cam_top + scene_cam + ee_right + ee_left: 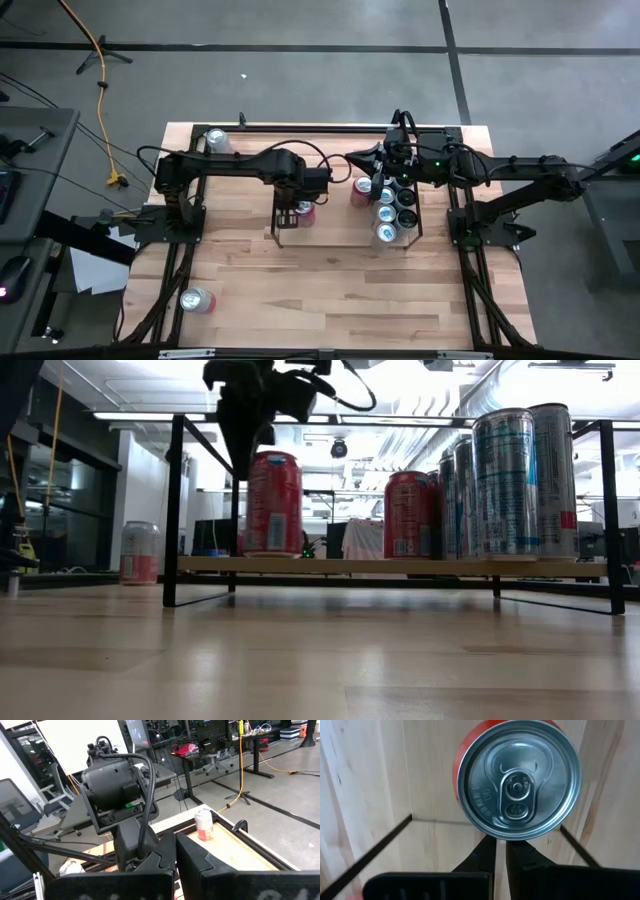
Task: Place canned beverage on shelf
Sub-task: Put the red soda can on the shelf aligned with the other red soda can
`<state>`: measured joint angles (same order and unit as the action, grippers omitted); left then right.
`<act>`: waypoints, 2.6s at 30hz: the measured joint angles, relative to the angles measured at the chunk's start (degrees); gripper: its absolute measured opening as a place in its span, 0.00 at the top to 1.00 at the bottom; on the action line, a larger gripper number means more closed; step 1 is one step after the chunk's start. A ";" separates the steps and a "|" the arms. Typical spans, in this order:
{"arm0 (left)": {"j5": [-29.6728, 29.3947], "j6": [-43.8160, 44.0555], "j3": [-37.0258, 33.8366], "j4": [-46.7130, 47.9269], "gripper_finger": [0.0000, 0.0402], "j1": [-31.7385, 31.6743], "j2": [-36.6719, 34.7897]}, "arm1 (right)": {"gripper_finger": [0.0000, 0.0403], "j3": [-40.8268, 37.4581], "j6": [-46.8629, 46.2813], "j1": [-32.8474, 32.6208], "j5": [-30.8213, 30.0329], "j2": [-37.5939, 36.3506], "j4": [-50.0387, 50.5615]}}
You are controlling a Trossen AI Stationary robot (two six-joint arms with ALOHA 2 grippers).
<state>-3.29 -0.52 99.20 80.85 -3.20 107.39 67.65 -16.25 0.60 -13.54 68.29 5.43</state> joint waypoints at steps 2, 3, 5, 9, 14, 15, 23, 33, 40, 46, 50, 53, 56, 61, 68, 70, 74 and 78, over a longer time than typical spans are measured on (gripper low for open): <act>0.02 0.23 0.00 -1.78 1.00 0.00 -0.02 | 1.00 -0.01 0.00 0.00 0.00 0.00 0.00; 0.04 0.24 0.00 -2.67 1.00 0.00 -0.02 | 1.00 -0.01 0.00 0.00 0.00 0.00 0.00; 0.04 0.24 0.00 -4.01 1.00 0.00 -0.02 | 1.00 0.00 0.00 -0.01 0.00 0.00 -0.02; 0.04 0.24 0.00 -5.32 1.00 0.00 -0.02 | 1.00 -0.01 0.00 0.00 0.02 0.00 -0.07; 0.07 0.30 0.00 -10.65 1.00 0.00 -0.02 | 1.00 0.01 0.16 0.00 0.02 0.00 -0.53; 0.07 0.45 0.00 -11.53 1.00 0.00 -0.02 | 1.00 -0.01 0.20 0.00 0.02 0.00 -0.59; 0.10 1.84 0.00 -16.00 1.00 0.23 -0.04 | 1.00 0.01 1.18 0.00 0.33 0.00 -2.08; -0.14 4.90 0.02 -23.05 1.00 0.66 2.78 | 1.00 -0.01 2.80 0.00 0.46 0.00 -4.29; -4.19 4.89 -0.04 -25.42 1.00 1.33 6.84 | 1.00 -0.01 2.80 0.00 1.05 -0.02 -4.91; -11.12 4.92 -0.04 -25.54 1.00 1.83 7.50 | 1.00 -0.01 2.82 -0.01 3.70 -0.21 -5.44; -15.39 4.88 -0.04 -25.62 1.00 2.12 7.01 | 1.00 -0.01 3.48 0.00 3.80 -0.28 -5.60; -15.06 4.36 0.00 -26.79 1.00 2.22 7.03 | 1.00 -0.01 3.75 0.00 3.98 -0.28 -5.60; -14.45 3.34 -0.02 -28.32 1.00 2.96 7.07 | 1.00 0.00 3.87 -0.01 3.98 -0.31 -5.54; -14.34 2.93 -0.02 -32.26 1.00 4.26 7.06 | 1.00 -0.01 3.89 0.00 4.65 -0.32 -5.40; -14.43 3.45 -0.02 -33.17 1.00 5.59 7.06 | 1.00 0.01 3.89 0.00 4.81 -0.37 -5.31; -15.10 3.46 -0.02 -32.89 1.00 5.95 7.06 | 1.00 0.00 3.89 -0.02 4.81 -0.37 -5.27; -15.29 4.38 -0.02 -29.20 1.00 6.92 6.17 | 1.00 -0.01 3.89 0.00 4.81 -0.39 -5.27; -15.12 4.77 -0.04 -28.29 1.00 8.10 6.25 | 1.00 -0.01 3.89 0.00 4.82 -0.42 -5.27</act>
<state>-18.41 4.26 99.15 52.56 4.89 113.65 67.64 -12.36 0.60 -8.72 67.88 0.16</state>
